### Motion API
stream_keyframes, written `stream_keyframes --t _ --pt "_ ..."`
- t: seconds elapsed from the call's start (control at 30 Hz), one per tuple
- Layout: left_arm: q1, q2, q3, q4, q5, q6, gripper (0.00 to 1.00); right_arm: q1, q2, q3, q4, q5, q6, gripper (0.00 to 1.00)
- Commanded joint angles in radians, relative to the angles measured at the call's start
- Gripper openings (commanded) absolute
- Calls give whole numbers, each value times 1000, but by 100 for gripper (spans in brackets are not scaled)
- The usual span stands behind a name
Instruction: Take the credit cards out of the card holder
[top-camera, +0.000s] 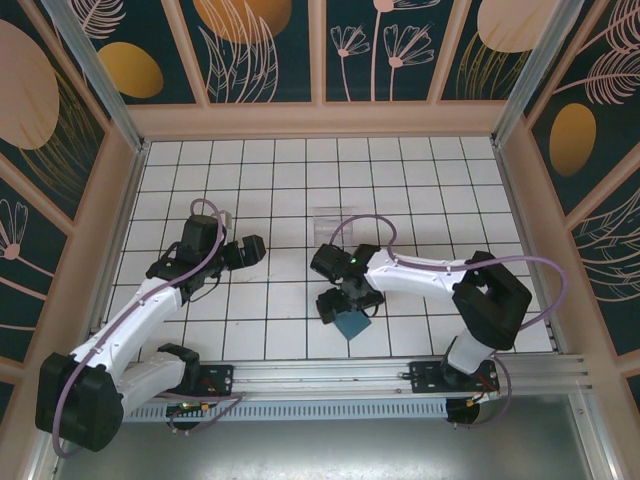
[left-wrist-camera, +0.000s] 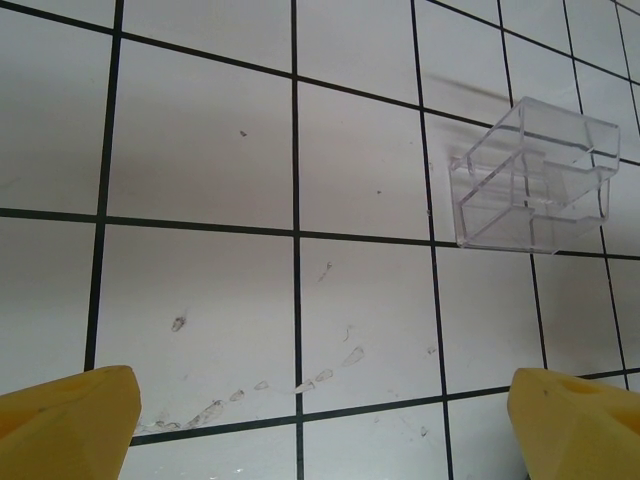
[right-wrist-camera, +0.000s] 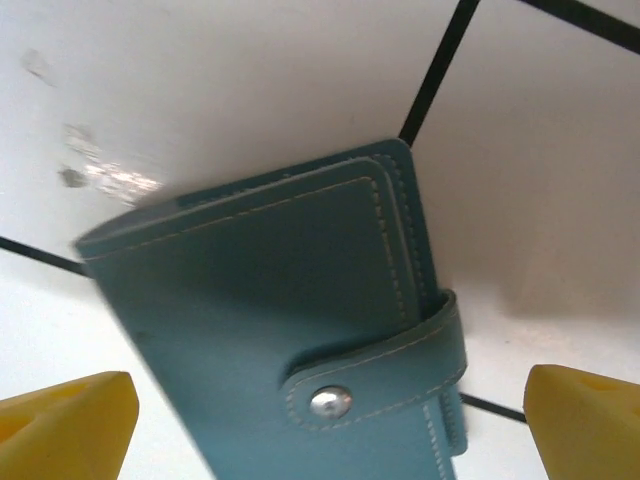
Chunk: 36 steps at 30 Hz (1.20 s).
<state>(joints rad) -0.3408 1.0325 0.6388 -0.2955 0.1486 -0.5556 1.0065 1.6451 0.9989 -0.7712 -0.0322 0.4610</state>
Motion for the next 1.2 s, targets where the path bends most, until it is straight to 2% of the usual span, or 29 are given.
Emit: stream_keyframes --t 0.0,0.27,0.47,0.7,0.97,1.17 --pt "-7 -14 -19 -3 -9 -20 95 -8 29 -27 23 -43 -88 99" --pt "-7 10 -11 22 6 -25 95 0 52 -27 81 -121 -98 98" --pt "-8 27 -8 36 3 -15 95 2 87 19 75 -77 -11 88" --pt "-7 52 -7 58 -18 -14 95 4 118 100 85 -31 195 78" --pt "-7 74 4 75 -28 -3 96 12 182 194 128 8 455 76" --pt "-7 100 6 82 -20 -7 96 4 272 298 97 28 547 77"
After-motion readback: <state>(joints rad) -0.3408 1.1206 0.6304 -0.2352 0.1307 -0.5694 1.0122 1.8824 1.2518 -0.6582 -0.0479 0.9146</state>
